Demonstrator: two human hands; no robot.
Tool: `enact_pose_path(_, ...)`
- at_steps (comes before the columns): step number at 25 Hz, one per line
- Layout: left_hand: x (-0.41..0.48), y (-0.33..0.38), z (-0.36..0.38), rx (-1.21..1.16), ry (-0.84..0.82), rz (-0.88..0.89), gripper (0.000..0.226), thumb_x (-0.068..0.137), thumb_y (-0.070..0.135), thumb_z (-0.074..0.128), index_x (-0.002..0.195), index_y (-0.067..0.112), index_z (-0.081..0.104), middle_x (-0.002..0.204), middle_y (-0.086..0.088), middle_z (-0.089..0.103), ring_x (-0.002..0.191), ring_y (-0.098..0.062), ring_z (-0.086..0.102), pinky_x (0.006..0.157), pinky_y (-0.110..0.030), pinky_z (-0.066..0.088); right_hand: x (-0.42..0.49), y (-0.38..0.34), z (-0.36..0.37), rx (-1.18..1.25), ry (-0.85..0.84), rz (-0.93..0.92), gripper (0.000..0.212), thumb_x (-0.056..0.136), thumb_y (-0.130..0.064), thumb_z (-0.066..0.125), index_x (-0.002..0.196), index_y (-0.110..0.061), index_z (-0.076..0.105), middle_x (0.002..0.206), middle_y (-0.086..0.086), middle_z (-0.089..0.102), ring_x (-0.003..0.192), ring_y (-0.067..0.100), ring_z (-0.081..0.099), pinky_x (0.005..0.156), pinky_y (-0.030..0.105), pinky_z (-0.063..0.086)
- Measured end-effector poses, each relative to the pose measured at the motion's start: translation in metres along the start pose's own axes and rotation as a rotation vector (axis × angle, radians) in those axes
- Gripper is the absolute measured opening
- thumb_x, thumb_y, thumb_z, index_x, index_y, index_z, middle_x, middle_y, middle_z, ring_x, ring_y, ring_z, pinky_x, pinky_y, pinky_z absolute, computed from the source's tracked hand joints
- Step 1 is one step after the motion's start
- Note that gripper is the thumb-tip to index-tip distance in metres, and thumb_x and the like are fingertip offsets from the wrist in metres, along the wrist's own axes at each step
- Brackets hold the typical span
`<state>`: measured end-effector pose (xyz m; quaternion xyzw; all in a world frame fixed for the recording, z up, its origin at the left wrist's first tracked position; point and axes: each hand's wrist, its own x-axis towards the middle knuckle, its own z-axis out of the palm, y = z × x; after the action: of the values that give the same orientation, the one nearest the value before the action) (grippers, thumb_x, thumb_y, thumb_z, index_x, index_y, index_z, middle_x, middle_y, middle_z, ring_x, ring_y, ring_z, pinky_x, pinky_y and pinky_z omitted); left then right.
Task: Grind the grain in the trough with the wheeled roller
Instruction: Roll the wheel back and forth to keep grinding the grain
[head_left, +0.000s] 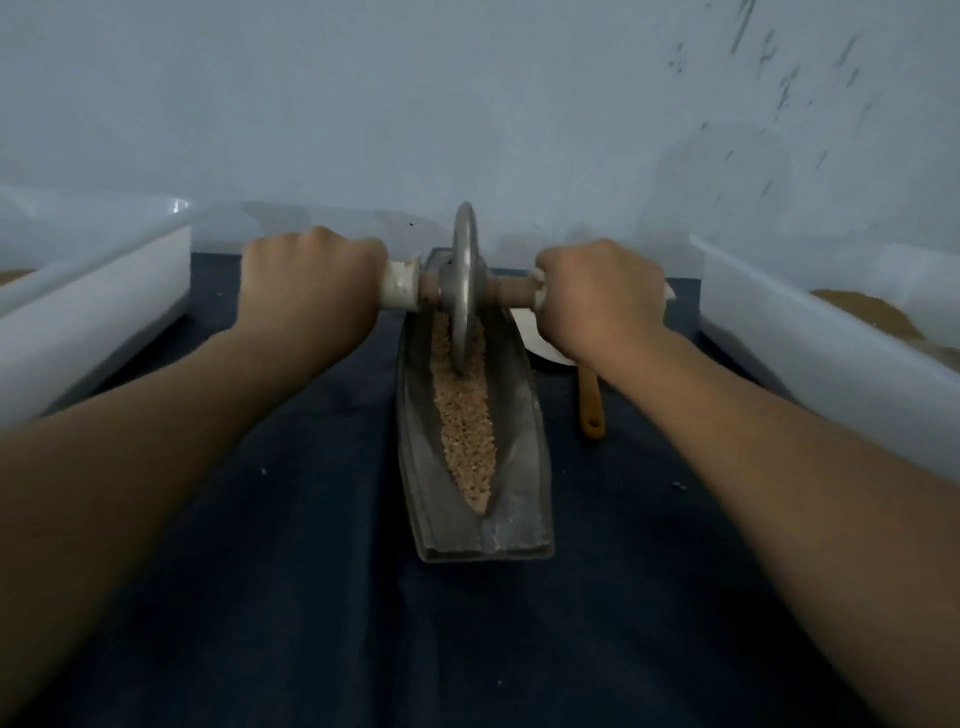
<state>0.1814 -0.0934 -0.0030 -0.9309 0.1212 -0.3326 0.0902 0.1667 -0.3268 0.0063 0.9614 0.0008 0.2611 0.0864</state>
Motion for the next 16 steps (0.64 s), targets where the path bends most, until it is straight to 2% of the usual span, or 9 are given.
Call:
enact_pose_path(2,0.009,-0.002,0.004,-0.023,-0.071,-0.042,0.009,0.09,0.025,0.062,0.087,0.017,0.061,0.076,-0.012,0.06,0.067,-0.037,0.061,0.055,-0.034,0.042,0.015,-0.003,-0.002,-0.021,0.011,-0.02,0.005,0.088,-0.019,0.064,0.088,-0.024,0.063,0.067,-0.002,0.041,0.064,0.021,0.045,0.049,0.026,0.019)
enact_pose_path(3,0.004,-0.004,0.003,-0.012,-0.067,-0.025,0.01,0.09,0.025,0.062,0.084,0.017,0.059,0.074,-0.012,0.06,0.066,-0.036,0.061,0.054,-0.033,0.042,0.009,-0.002,-0.005,-0.004,0.004,-0.031,0.005,0.089,-0.021,0.063,0.086,-0.025,0.062,0.067,-0.003,0.041,0.063,0.021,0.045,0.049,0.026,0.02)
enact_pose_path(5,-0.018,-0.005,-0.013,0.046,0.023,0.083,0.02,0.081,0.02,0.068,0.072,0.017,0.05,0.06,-0.009,0.054,0.051,-0.033,0.054,0.047,-0.028,0.03,-0.02,0.004,-0.01,0.056,-0.025,-0.02,0.009,0.086,-0.028,0.061,0.078,-0.028,0.056,0.066,-0.005,0.043,0.06,0.019,0.042,0.049,0.026,0.02)
enact_pose_path(7,-0.042,-0.009,-0.033,0.06,0.125,0.181,0.032,0.069,0.016,0.074,0.066,0.018,0.042,0.049,-0.005,0.044,0.038,-0.025,0.038,0.048,-0.021,0.016,-0.059,0.013,-0.02,0.068,0.01,-0.055,0.022,0.075,-0.035,0.063,0.066,-0.031,0.042,0.06,-0.008,0.04,0.051,0.013,0.033,0.047,0.023,0.017)
enact_pose_path(10,-0.061,-0.018,-0.043,0.029,0.083,0.164,0.04,0.063,0.018,0.077,0.065,0.019,0.037,0.047,-0.001,0.038,0.043,-0.019,0.023,0.051,-0.02,0.012,-0.081,0.021,-0.039,0.038,0.102,-0.16,0.036,0.054,-0.039,0.066,0.056,-0.034,0.031,0.05,-0.014,0.031,0.043,0.005,0.023,0.047,0.015,0.013)
enact_pose_path(11,-0.06,-0.016,-0.037,0.023,0.058,0.143,0.04,0.064,0.018,0.079,0.064,0.019,0.039,0.047,-0.001,0.037,0.042,-0.018,0.024,0.051,-0.02,0.014,-0.074,0.019,-0.039,0.009,0.094,-0.166,0.041,0.055,-0.035,0.069,0.055,-0.034,0.028,0.05,-0.013,0.032,0.042,0.005,0.024,0.048,0.016,0.013)
enact_pose_path(13,-0.046,-0.009,-0.023,0.011,0.024,0.071,0.034,0.07,0.016,0.079,0.063,0.017,0.046,0.049,-0.005,0.042,0.041,-0.023,0.036,0.05,-0.023,0.02,-0.049,0.009,-0.023,-0.03,0.058,-0.124,0.041,0.07,-0.027,0.072,0.058,-0.03,0.033,0.056,-0.008,0.04,0.047,0.011,0.032,0.048,0.021,0.016)
enact_pose_path(16,-0.002,0.0,-0.008,0.024,0.0,0.018,0.01,0.086,0.022,0.068,0.079,0.016,0.062,0.067,-0.011,0.055,0.059,-0.035,0.058,0.054,-0.032,0.031,0.002,-0.002,-0.003,0.015,0.006,-0.045,0.016,0.086,-0.017,0.062,0.077,-0.027,0.054,0.075,0.0,0.057,0.063,0.02,0.049,0.05,0.026,0.025)
